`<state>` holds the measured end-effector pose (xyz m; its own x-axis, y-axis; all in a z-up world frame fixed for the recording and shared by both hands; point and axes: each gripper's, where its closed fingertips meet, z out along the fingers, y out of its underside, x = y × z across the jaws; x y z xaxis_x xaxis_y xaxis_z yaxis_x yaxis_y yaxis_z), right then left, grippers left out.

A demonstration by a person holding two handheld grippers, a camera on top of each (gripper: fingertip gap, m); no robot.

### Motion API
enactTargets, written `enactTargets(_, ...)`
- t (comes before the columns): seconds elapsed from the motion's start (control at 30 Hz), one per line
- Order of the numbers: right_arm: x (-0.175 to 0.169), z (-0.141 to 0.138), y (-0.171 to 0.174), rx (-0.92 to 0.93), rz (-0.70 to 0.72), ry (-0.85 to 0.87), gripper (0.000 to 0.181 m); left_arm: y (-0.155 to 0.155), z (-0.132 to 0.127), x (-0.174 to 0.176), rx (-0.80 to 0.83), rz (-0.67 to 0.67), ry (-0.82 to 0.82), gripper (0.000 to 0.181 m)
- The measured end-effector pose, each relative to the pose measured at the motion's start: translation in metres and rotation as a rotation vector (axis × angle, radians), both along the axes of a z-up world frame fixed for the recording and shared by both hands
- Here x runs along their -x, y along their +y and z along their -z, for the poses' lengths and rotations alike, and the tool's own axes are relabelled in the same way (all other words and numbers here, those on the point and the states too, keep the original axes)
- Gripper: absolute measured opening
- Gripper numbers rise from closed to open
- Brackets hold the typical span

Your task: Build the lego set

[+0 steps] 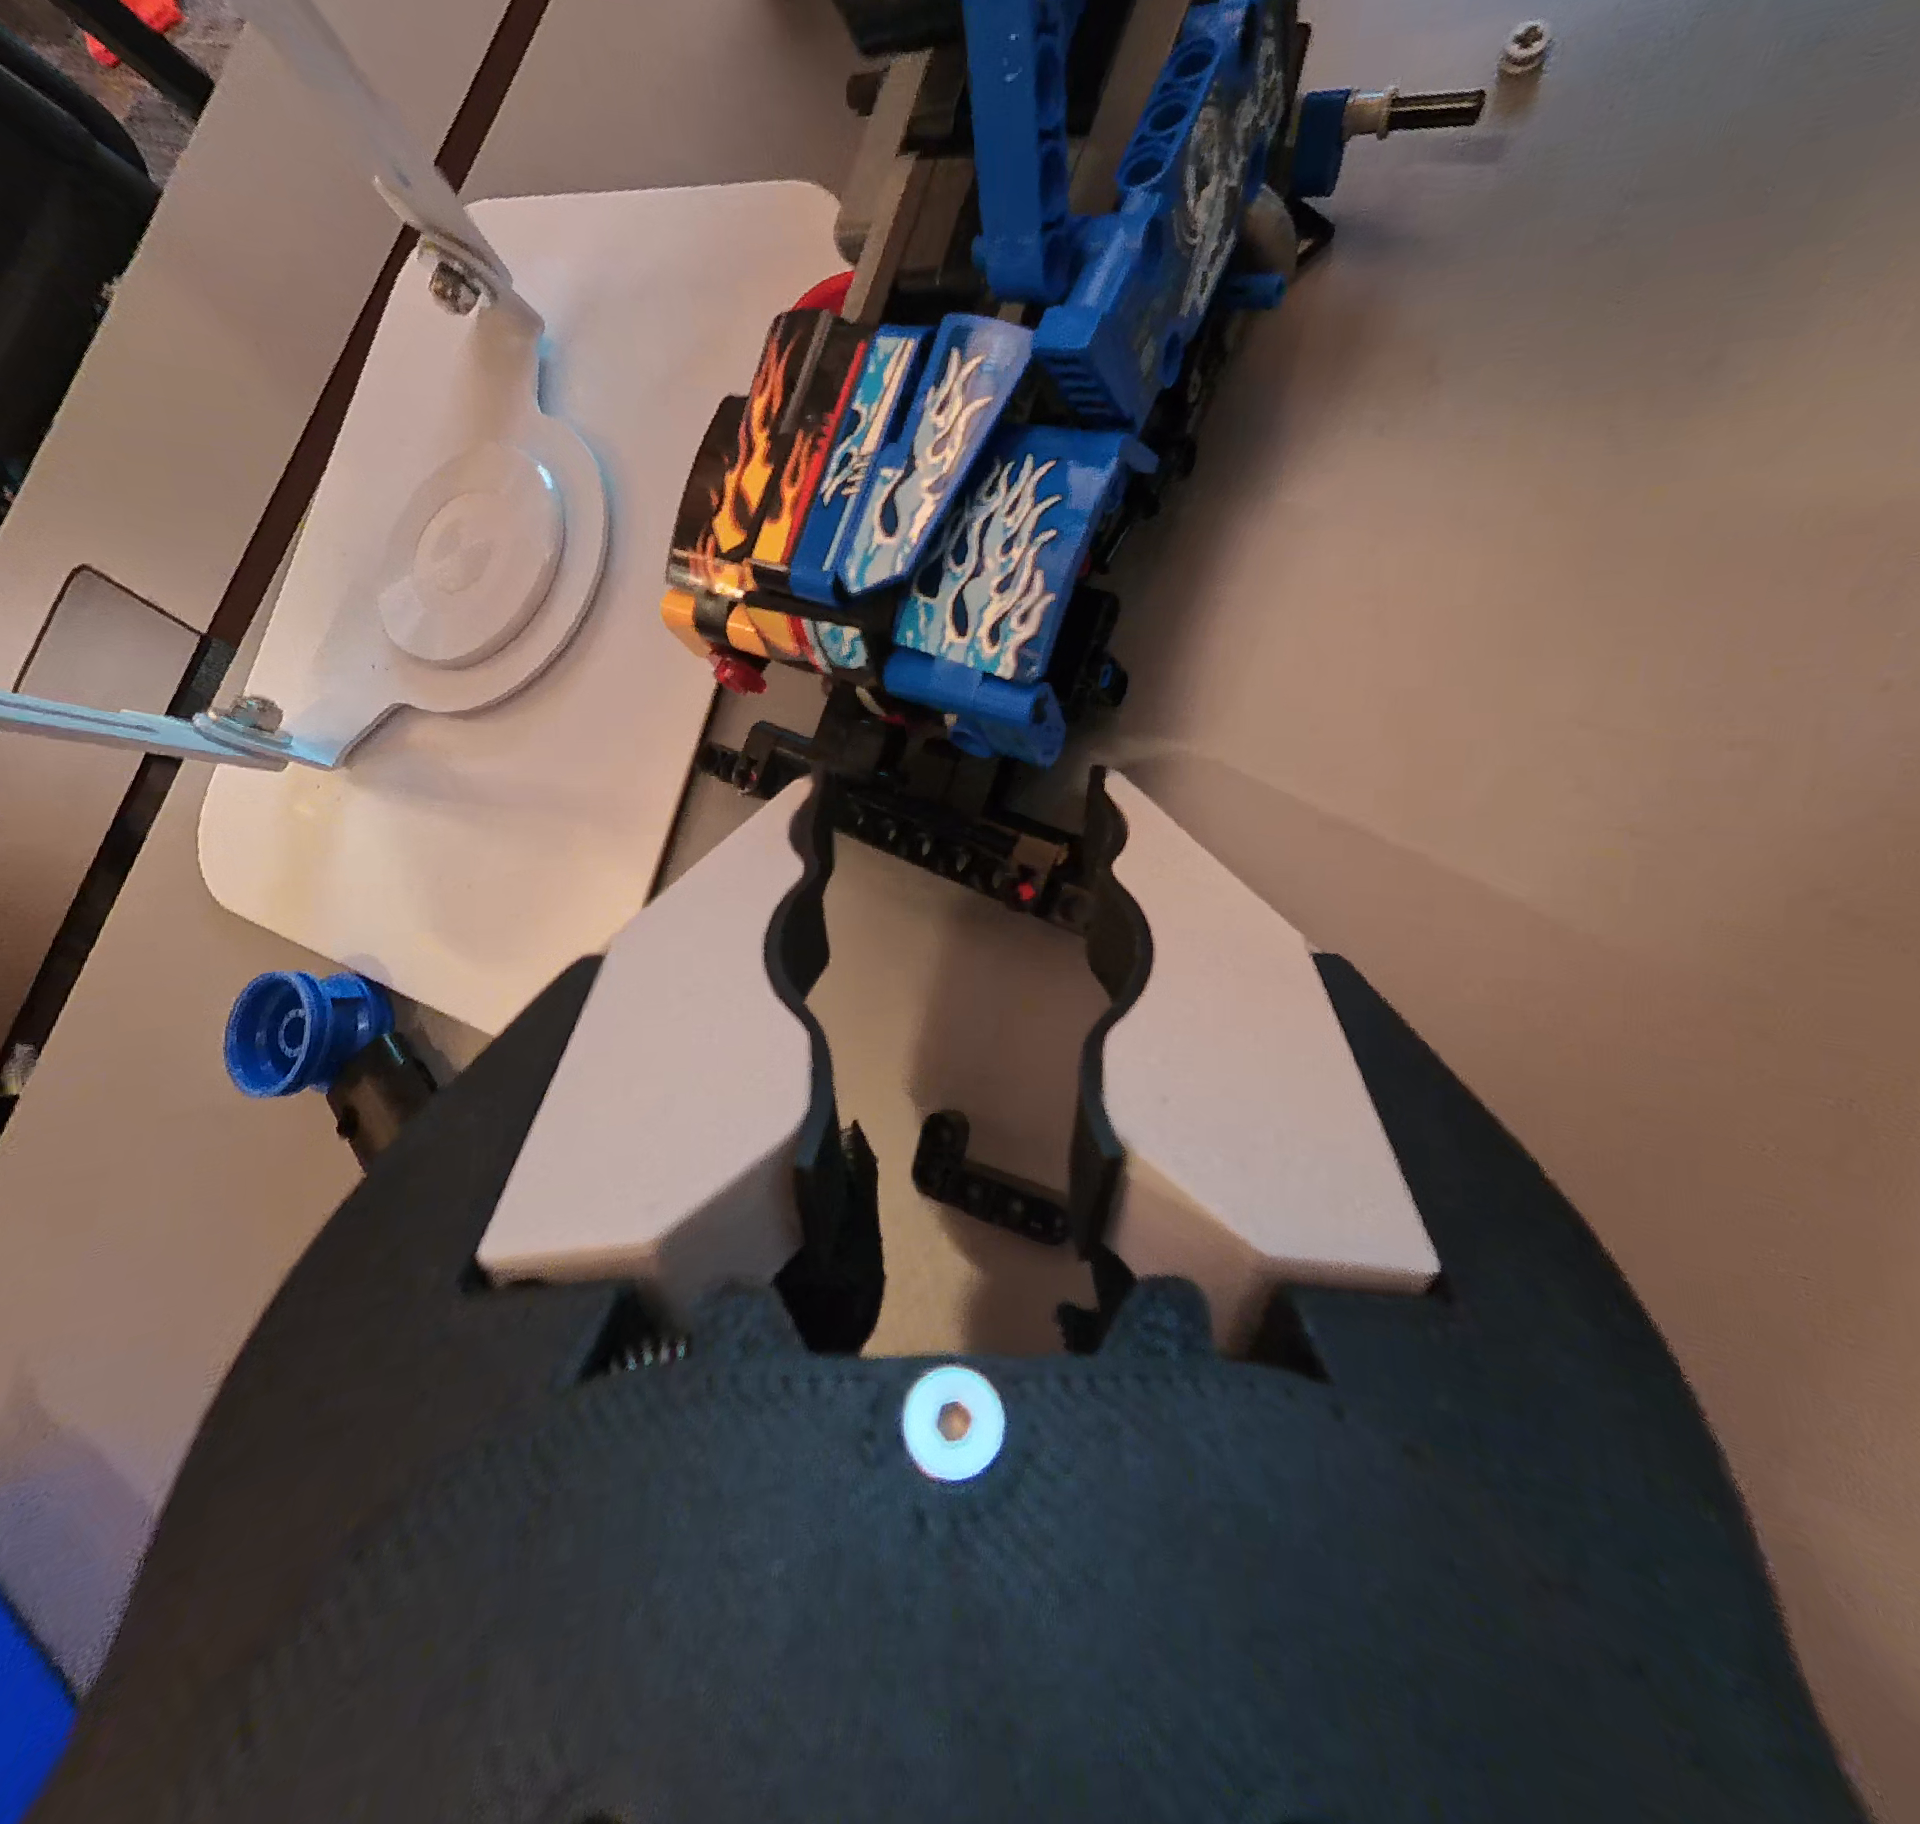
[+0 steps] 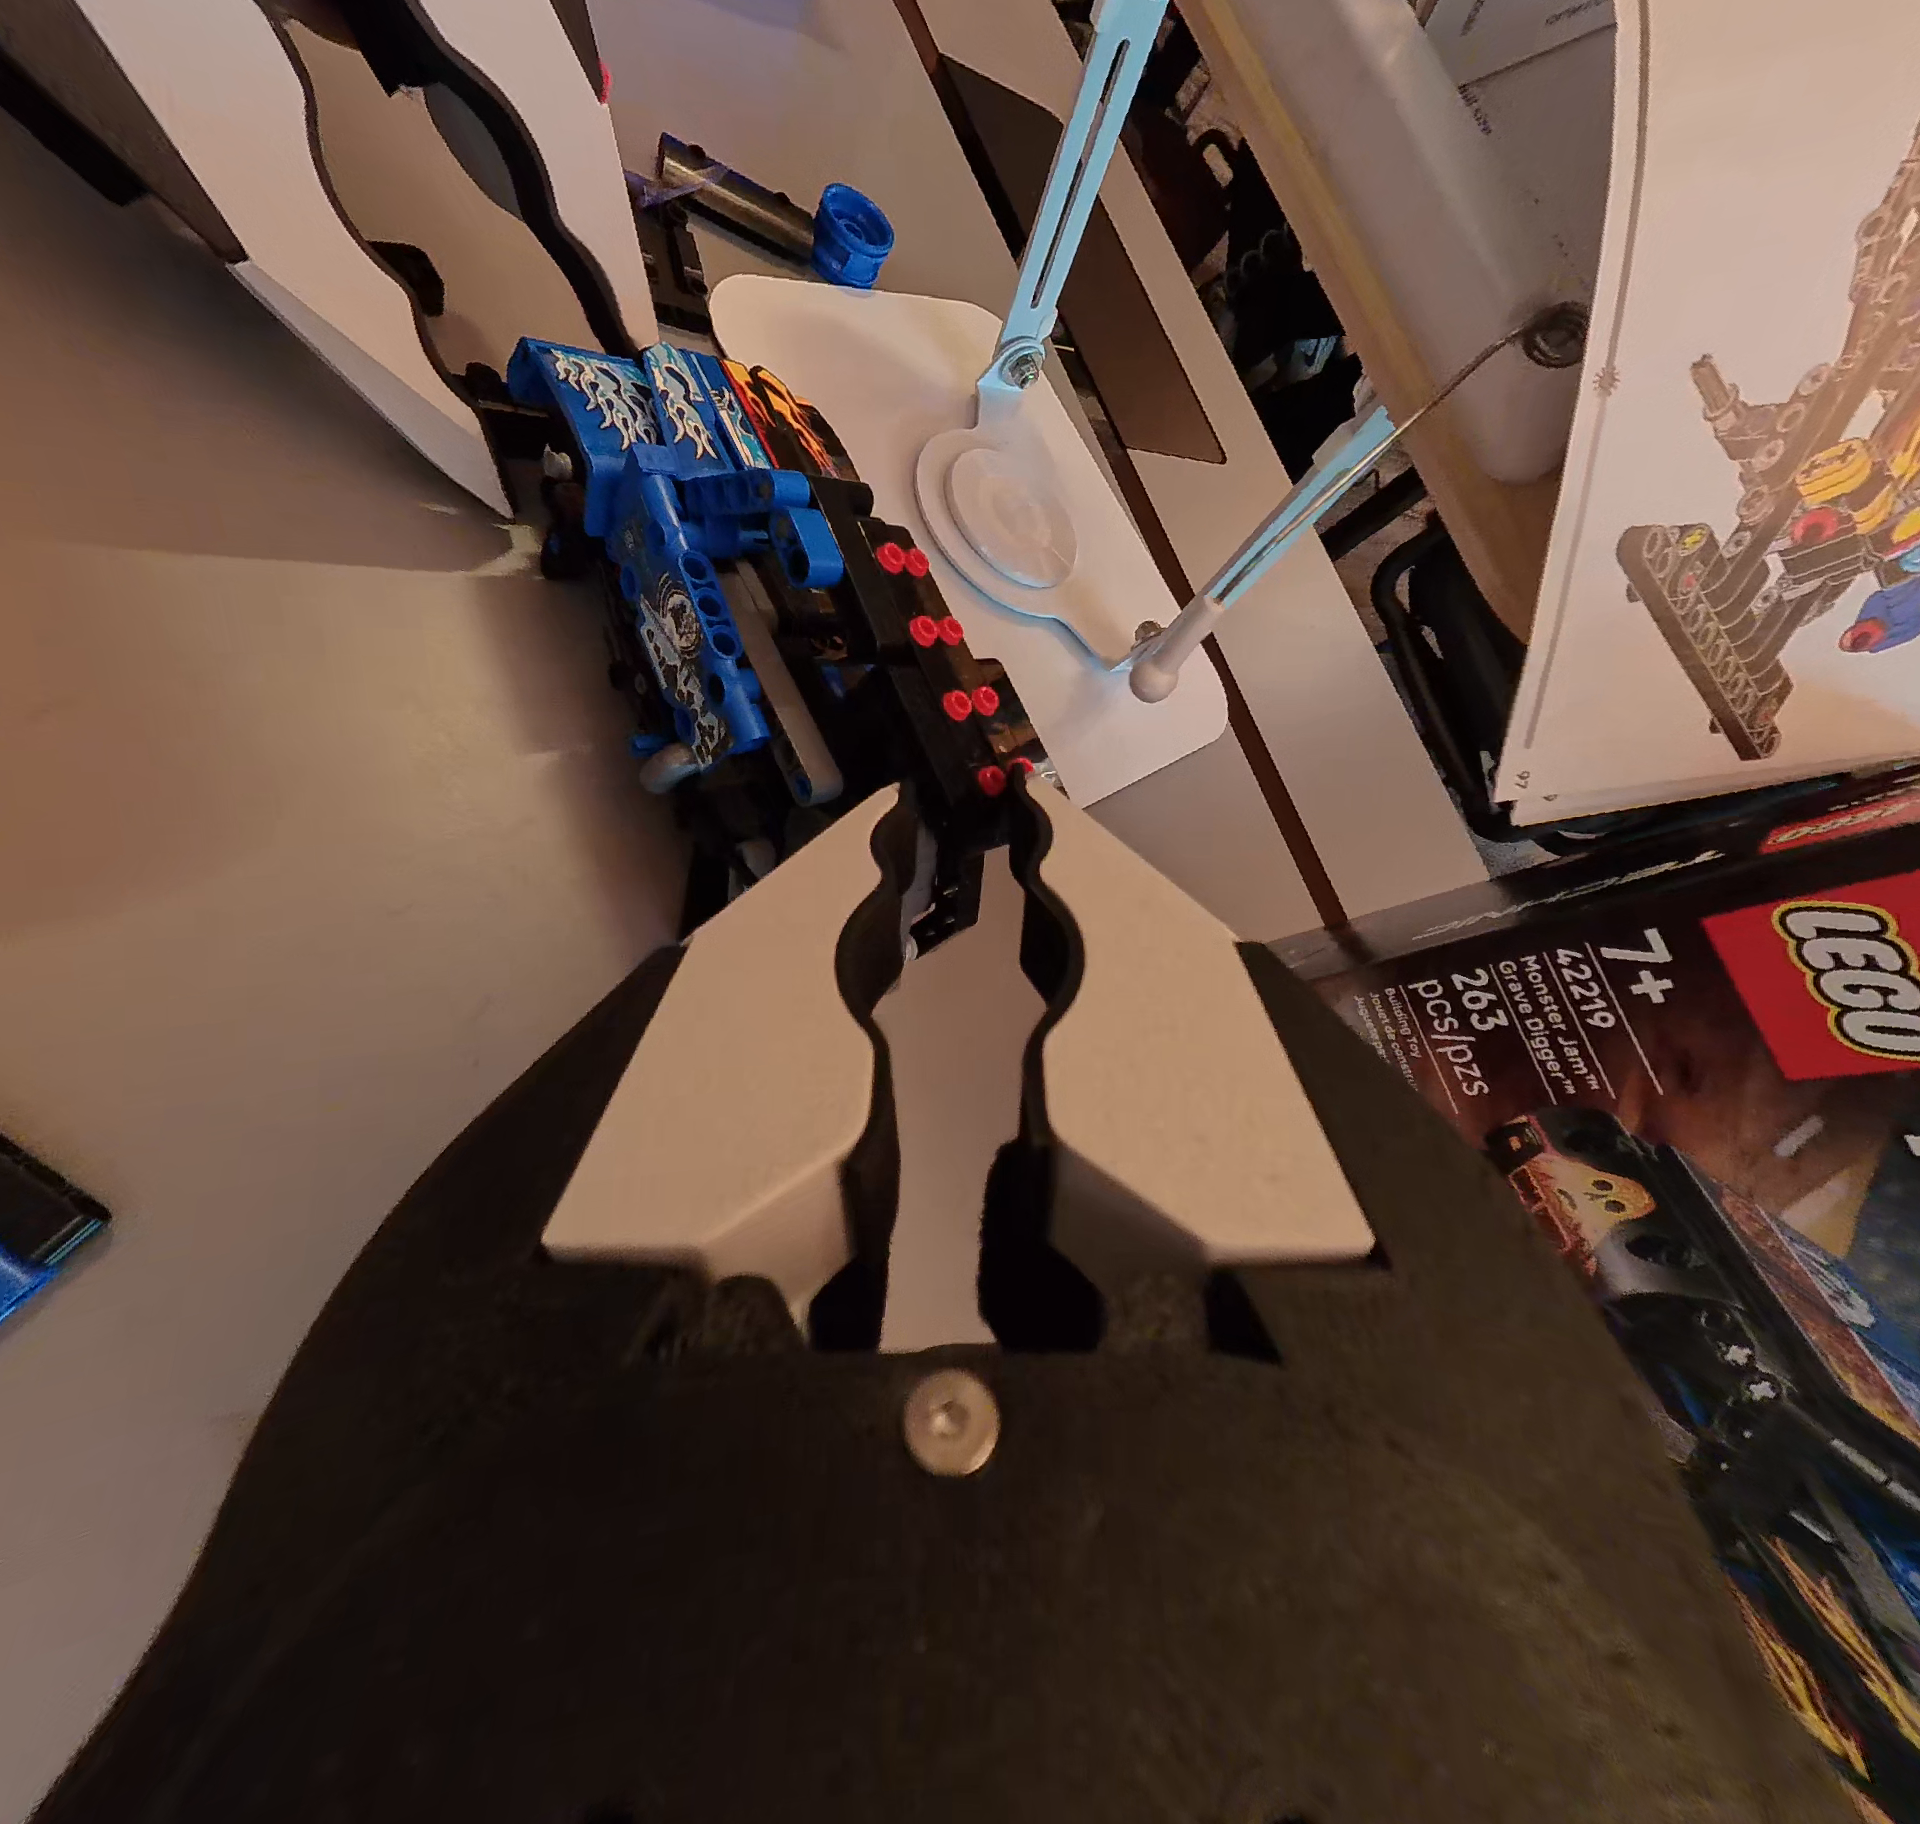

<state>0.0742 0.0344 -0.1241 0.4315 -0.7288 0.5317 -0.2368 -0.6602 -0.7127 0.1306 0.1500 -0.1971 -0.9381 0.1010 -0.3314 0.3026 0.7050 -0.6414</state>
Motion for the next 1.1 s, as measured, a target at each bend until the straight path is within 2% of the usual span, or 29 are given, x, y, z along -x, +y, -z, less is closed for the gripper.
enactTargets(0.2,-0.001,0.000,-0.001,-0.014,-0.003,0.000,0.016,-0.003,0.004,-0.005,0.016,-0.029,0.067,0.068)
enactTargets(0.27,-0.002,0.000,-0.001,-0.026,-0.005,0.003,0.016,-0.006,0.004,-0.006,0.020,-0.029,0.081,0.068)
enactTargets(0.37,-0.003,0.000,-0.003,-0.038,-0.004,0.001,0.016,-0.009,0.005,-0.005,0.022,-0.016,0.087,0.061)
enactTargets(0.53,-0.006,0.000,-0.007,-0.021,-0.003,-0.017,0.015,-0.013,0.005,-0.006,0.031,-0.019,0.063,0.059)
enactTargets(0.7,-0.008,0.000,-0.008,-0.084,-0.007,-0.006,0.014,-0.014,0.002,-0.005,0.045,-0.019,0.068,0.054)
enactTargets(0.77,-0.008,-0.001,-0.009,-0.075,-0.002,-0.006,0.014,-0.015,-0.002,-0.004,0.064,-0.018,0.086,0.046)
enactTargets(1.1,-0.008,-0.001,-0.008,0.023,0.032,-0.040,0.014,-0.014,-0.003,-0.005,0.070,-0.028,0.089,0.042)
